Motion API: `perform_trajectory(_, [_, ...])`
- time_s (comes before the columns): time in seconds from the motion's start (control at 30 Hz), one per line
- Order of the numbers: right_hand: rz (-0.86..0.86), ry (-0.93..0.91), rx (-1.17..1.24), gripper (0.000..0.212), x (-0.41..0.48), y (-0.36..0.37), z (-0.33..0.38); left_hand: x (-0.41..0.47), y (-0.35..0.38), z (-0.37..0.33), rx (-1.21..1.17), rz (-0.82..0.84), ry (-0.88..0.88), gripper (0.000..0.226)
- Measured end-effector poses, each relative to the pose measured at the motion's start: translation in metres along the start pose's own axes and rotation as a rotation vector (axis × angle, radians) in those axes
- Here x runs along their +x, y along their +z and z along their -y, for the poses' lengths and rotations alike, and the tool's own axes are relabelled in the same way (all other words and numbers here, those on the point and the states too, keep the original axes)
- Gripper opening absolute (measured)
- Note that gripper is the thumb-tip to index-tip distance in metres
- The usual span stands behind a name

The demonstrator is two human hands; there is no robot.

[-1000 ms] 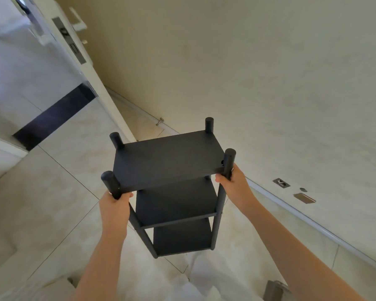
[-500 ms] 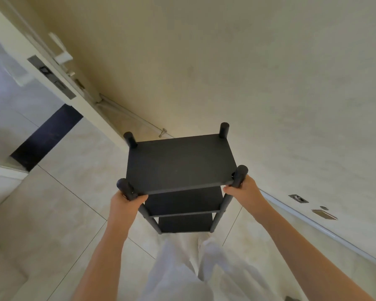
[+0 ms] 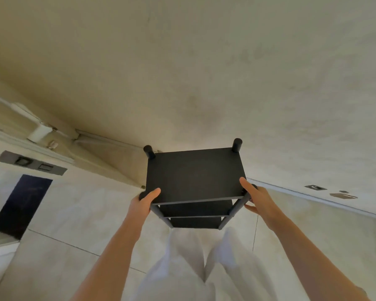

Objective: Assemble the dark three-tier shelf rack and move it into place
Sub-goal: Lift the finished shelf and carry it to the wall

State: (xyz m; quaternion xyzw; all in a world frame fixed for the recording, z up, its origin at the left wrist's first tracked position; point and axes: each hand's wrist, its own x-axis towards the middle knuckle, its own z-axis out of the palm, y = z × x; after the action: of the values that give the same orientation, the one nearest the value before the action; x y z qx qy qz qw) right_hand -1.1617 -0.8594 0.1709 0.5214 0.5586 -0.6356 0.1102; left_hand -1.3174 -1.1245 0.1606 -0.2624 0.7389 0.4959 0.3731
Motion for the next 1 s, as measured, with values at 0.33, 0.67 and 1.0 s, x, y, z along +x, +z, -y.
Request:
perform_trajectory(0.33, [-0.032, 0.090, -0.121, 0.020, 0.063, 0.038, -0.007, 0.088, -0.003, -0.028, 0.052, 0.022, -0.065, 0.006])
perform_trajectory(0.67, [0.002, 0.222, -0.077, 0.023, 0.133, 0.067, -0.041, 0.170, 0.012, -0.007, -0.107, 0.029, -0.148, 0.015])
perform_trajectory(1.0, [0.003, 0.198, -0.124, 0.015, 0.175, 0.097, -0.066, 0.233, 0.009, 0.009, -0.133, 0.021, -0.131, 0.027])
